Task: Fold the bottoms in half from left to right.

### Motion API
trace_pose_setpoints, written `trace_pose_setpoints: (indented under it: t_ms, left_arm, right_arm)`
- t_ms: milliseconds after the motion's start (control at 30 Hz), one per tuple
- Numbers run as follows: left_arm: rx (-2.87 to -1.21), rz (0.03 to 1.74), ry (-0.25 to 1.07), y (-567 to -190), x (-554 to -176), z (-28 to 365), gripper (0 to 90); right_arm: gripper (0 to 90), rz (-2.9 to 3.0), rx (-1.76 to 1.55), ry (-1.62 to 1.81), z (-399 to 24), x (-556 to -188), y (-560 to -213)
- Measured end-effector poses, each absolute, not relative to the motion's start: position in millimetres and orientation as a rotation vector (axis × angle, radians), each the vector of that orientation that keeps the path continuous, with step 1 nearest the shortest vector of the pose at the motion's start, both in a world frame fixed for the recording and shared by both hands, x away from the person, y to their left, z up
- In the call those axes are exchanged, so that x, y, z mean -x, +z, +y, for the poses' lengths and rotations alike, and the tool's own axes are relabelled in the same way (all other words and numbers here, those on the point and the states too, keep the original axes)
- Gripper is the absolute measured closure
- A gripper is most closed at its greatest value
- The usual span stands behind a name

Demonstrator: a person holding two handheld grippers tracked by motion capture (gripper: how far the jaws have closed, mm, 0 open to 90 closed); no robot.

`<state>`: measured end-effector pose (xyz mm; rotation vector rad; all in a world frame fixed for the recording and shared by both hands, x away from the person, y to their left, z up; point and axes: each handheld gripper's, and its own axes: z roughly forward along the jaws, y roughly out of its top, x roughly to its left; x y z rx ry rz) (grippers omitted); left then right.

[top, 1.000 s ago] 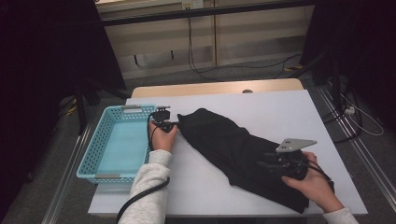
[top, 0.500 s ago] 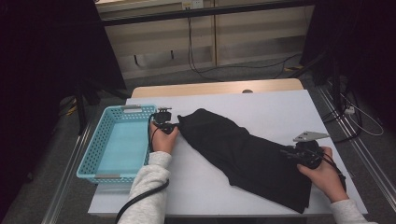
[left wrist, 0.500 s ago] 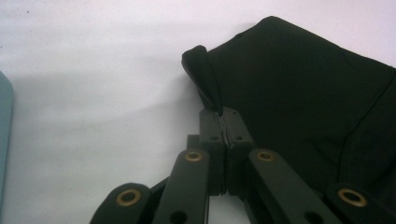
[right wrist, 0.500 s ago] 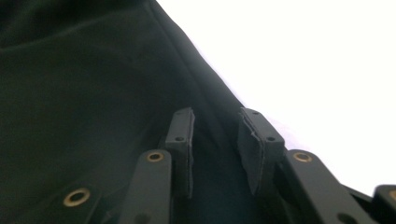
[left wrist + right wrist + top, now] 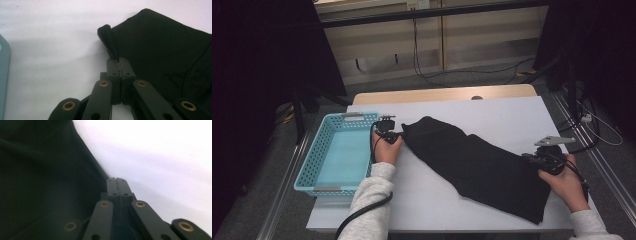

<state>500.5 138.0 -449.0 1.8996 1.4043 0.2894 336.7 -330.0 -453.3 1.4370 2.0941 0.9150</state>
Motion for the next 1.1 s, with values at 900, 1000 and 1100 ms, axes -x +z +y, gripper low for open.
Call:
trace_pose_setpoints:
  t_ms: [900, 1000, 1100]
  left_arm:
    - [-1.727, 1.420, 0.336, -408.3, -488.4, 154.4, 89.3]
    - [-1.732, 1.393, 0.308, -405.2, -486.7, 151.7, 89.3]
    - [-1.748, 1.333, 0.285, -407.1, -482.8, 145.0, 89.3]
  right_arm:
    - [39.9, 2.148, -1.367, 1.041, -297.0, -331.3, -454.0]
    - [38.6, 2.161, -1.359, 1.049, -293.7, -330.9, -454.5]
    - [36.4, 2.171, -1.350, 1.050, -289.5, -330.7, -455.0]
